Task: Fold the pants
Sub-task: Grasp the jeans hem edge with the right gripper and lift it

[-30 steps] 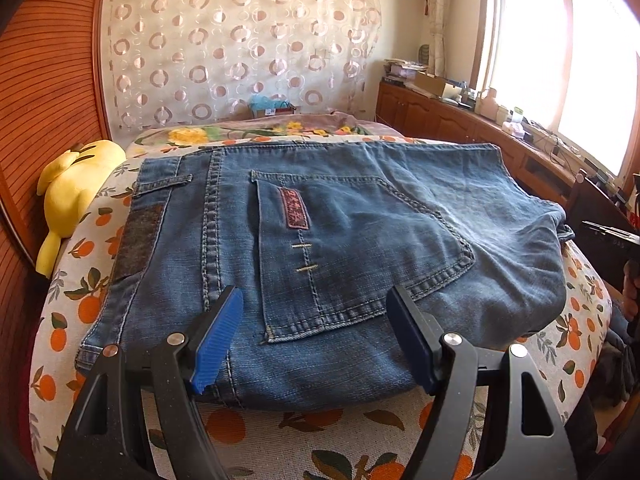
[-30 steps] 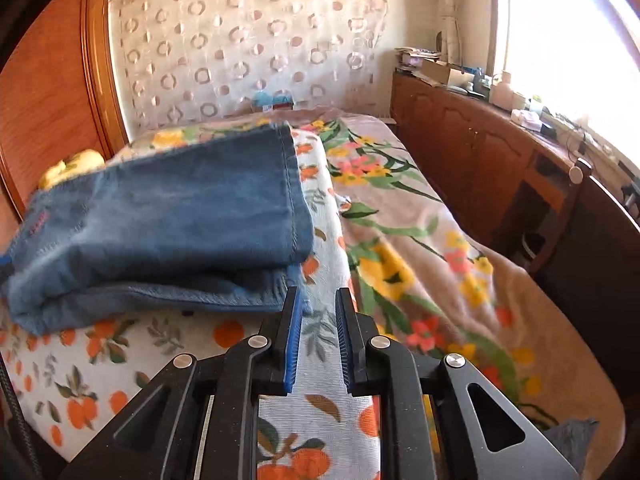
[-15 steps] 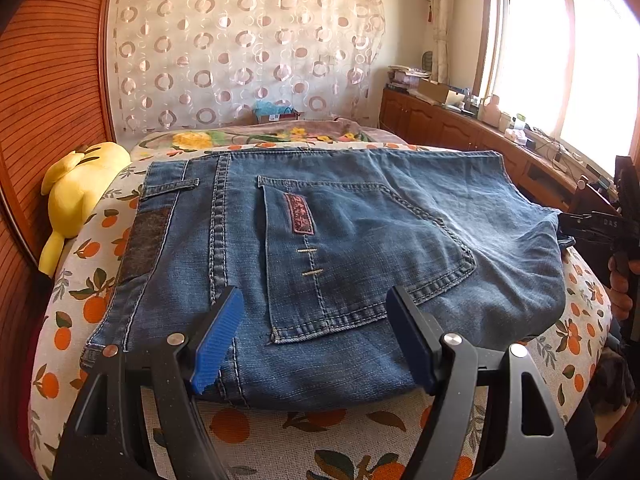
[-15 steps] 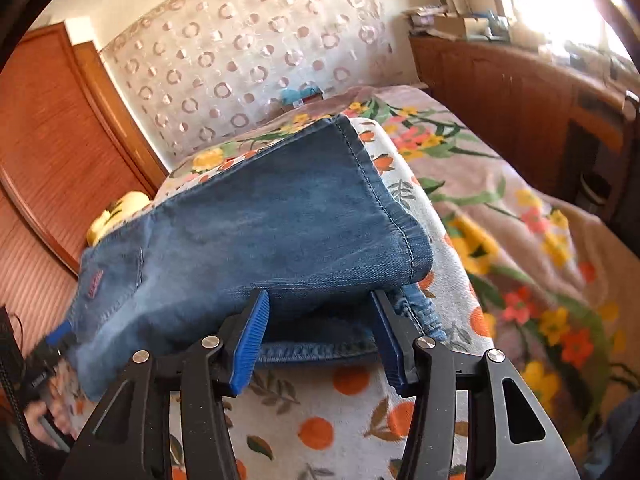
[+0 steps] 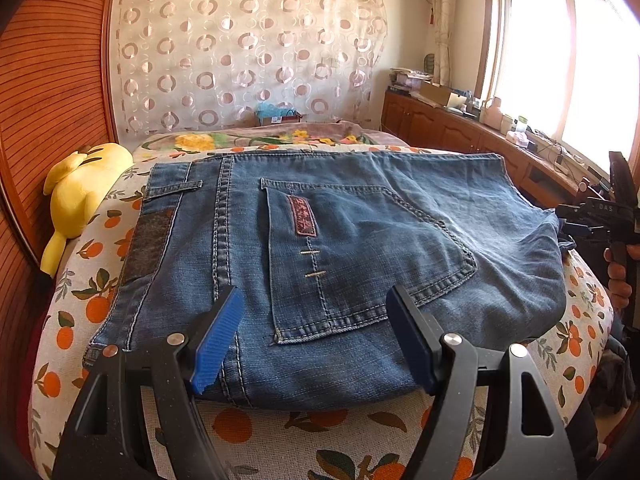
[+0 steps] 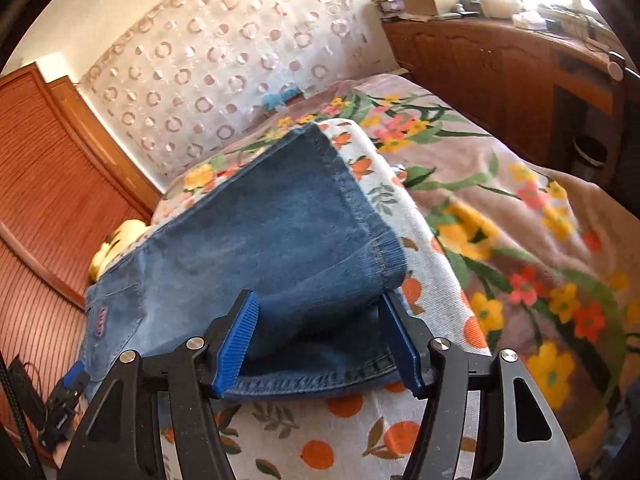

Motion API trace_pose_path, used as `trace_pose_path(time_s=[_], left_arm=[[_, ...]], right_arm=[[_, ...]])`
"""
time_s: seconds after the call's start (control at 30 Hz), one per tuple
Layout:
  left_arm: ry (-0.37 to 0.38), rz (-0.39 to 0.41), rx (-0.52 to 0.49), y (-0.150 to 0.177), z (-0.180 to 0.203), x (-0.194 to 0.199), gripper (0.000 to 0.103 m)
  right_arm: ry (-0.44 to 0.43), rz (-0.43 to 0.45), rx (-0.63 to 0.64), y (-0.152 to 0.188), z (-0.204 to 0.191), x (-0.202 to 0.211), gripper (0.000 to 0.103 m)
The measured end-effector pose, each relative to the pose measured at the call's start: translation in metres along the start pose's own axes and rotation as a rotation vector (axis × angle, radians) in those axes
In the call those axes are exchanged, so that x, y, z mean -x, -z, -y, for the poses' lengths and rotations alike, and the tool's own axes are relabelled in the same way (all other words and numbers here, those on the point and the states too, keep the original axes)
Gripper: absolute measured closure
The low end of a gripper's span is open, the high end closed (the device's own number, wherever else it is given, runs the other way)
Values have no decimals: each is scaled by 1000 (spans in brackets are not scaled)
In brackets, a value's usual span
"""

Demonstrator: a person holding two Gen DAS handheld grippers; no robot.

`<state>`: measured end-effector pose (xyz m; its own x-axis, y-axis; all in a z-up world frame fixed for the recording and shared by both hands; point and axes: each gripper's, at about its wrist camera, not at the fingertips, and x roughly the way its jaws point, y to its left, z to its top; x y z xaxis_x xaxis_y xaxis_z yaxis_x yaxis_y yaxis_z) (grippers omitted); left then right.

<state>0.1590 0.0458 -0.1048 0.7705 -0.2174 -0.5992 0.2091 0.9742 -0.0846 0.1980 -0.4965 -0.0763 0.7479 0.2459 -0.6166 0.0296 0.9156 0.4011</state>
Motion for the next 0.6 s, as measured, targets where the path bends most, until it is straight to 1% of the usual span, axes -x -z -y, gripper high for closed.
trace_pose_path(time_s=[0.13, 0.27, 0.37, 0.4, 0.47, 0.53, 0.57, 0.6], left_arm=[[0, -2, -3, 0, 0, 0, 28], [0, 0, -2, 1, 0, -1, 28], [-1, -2, -4, 1, 0, -1, 28], [-2, -2, -6, 1, 0, 0, 28], [-1, 0, -5, 1, -1, 0, 28], [0, 0, -4, 1, -1, 0, 28], [0, -1, -4, 1, -1, 0, 28], [0, -1, -5, 1, -1, 0, 28]], right_arm=[[28, -17, -29, -4, 2, -7, 38], [1, -39, -42, -8, 3, -14, 38], [-5, -35, -38, -11, 1, -14, 38], [-3, -34, -38, -11, 2, -13, 40], [16, -24, -39, -11, 5, -13, 51], [28, -19, -37, -12, 7, -13, 74], [29, -18, -37, -13, 8, -13, 80], [19, -20, -38, -14, 8, -13, 87]])
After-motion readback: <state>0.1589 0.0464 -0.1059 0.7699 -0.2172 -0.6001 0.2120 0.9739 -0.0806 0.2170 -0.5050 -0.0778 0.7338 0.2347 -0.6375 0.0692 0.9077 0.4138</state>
